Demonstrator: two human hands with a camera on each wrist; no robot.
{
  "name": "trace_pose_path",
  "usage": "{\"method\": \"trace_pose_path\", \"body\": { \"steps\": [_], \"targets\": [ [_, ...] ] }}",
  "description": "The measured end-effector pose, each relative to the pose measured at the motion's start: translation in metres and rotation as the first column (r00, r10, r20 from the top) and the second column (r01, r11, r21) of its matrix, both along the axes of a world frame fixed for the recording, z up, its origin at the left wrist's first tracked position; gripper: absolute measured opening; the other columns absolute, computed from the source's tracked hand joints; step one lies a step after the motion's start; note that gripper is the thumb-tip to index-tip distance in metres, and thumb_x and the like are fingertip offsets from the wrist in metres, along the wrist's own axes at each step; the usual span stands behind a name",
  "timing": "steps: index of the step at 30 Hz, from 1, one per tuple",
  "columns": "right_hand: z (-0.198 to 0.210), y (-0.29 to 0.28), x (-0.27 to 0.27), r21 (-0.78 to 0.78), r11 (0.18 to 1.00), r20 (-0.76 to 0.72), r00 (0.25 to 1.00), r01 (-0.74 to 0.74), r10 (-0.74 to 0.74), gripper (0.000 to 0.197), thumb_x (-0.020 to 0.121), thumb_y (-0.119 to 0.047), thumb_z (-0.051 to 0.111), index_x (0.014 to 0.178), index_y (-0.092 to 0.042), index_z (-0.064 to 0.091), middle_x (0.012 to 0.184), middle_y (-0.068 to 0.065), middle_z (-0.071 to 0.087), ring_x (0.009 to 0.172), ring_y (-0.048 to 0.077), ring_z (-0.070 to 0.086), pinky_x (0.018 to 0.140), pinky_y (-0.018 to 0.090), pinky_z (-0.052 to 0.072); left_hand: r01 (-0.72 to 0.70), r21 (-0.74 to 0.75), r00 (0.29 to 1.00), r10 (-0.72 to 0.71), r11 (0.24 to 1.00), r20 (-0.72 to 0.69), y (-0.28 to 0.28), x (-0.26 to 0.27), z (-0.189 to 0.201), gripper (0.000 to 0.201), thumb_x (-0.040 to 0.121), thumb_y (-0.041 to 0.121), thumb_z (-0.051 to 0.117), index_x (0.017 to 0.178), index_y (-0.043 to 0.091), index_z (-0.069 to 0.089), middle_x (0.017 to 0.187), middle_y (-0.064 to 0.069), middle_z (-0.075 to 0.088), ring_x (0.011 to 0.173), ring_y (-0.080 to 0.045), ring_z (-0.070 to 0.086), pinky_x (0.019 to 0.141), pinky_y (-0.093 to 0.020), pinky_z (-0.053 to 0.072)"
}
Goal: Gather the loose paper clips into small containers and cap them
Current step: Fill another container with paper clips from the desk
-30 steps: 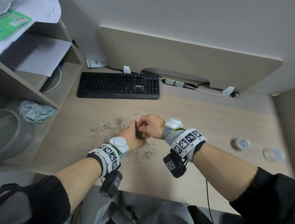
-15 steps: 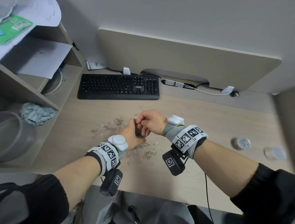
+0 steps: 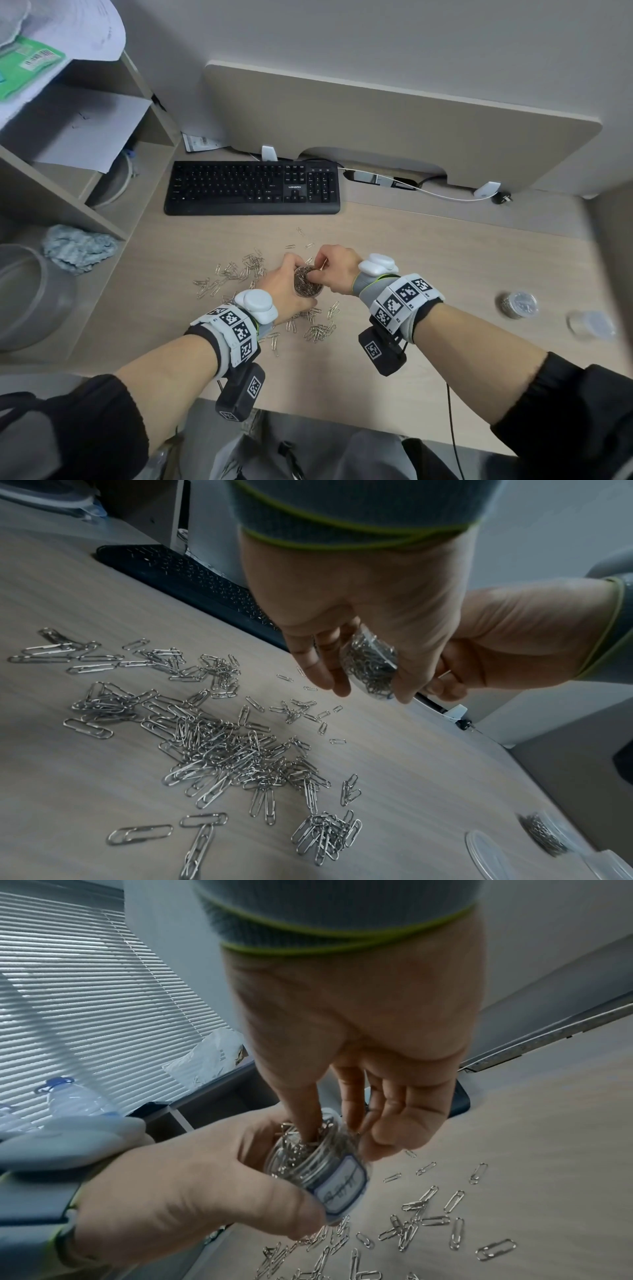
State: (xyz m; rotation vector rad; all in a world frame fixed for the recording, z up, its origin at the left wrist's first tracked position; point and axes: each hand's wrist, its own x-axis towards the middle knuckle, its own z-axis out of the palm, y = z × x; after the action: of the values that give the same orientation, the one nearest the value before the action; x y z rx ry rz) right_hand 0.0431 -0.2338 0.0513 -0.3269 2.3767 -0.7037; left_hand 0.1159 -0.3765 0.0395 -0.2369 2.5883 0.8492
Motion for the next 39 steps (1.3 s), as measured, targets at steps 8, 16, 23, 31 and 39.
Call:
{"method": "trace_pose_path", "body": {
  "steps": [8,16,23,31,39],
  "targets": [
    [0.008,-0.001,0.001,-0.067,0.997,0.073,0.996,0.049,-0.044,0.034,0.081,-0.044,0.067,0.097,-0.016,0.057,0.089,0.008,0.069,0.067,0.031,0.072,0.055,0.041,0.058,0.022,0.014,1.0,-0.022,1.0,-0.007,0.007,0.002,-0.002,0.062,0.066,0.042,0.075,0.109,0.032,0.031,0.084,0.003,0.063,0.072,-0.024,0.062,0.065,-0.039,0.053],
    [0.004,0.009,0.001,-0.16,0.977,0.126,0.985,0.138,-0.119,0.021,0.09,-0.034,0.063,0.094,-0.013,0.06,0.086,0.011,0.072,0.065,0.03,0.072,0.061,0.041,0.062,0.043,-0.037,0.999,-0.044,0.998,-0.022,0.008,-0.003,0.001,0.061,0.073,0.039,0.076,0.114,0.027,0.034,0.083,0.008,0.057,0.064,-0.015,0.053,0.049,-0.022,0.032],
    [0.0,0.032,0.001,-0.232,0.948,0.191,0.966,0.217,-0.175,0.01,0.09,-0.02,0.065,0.093,-0.012,0.06,0.079,0.01,0.068,0.062,0.028,0.068,0.063,0.042,0.061,0.053,0.001,0.998,-0.053,0.999,-0.027,0.025,-0.007,-0.003,0.063,0.067,0.043,0.078,0.112,0.03,0.034,0.082,0.007,0.062,0.069,-0.02,0.062,0.059,-0.031,0.046],
    [0.002,0.075,0.004,-0.308,0.894,0.286,0.928,0.325,-0.238,0.021,0.088,-0.023,0.069,0.098,-0.007,0.059,0.084,0.014,0.068,0.063,0.025,0.064,0.063,0.037,0.059,0.095,0.058,0.995,-0.093,0.994,-0.035,0.057,-0.018,-0.01,0.065,0.064,0.043,0.075,0.113,0.029,0.035,0.087,0.005,0.065,0.074,-0.02,0.063,0.063,-0.034,0.05],
    [-0.011,0.115,0.014,-0.22,0.93,0.242,0.941,0.293,-0.239,0.036,0.084,-0.023,0.073,0.111,-0.011,0.053,0.092,0.014,0.07,0.062,0.023,0.063,0.065,0.041,0.058,0.176,0.056,0.984,-0.173,0.983,-0.045,0.099,-0.023,-0.017,0.061,0.067,0.044,0.076,0.111,0.027,0.037,0.086,0.007,0.065,0.076,-0.019,0.062,0.062,-0.03,0.043]
  ]
}}
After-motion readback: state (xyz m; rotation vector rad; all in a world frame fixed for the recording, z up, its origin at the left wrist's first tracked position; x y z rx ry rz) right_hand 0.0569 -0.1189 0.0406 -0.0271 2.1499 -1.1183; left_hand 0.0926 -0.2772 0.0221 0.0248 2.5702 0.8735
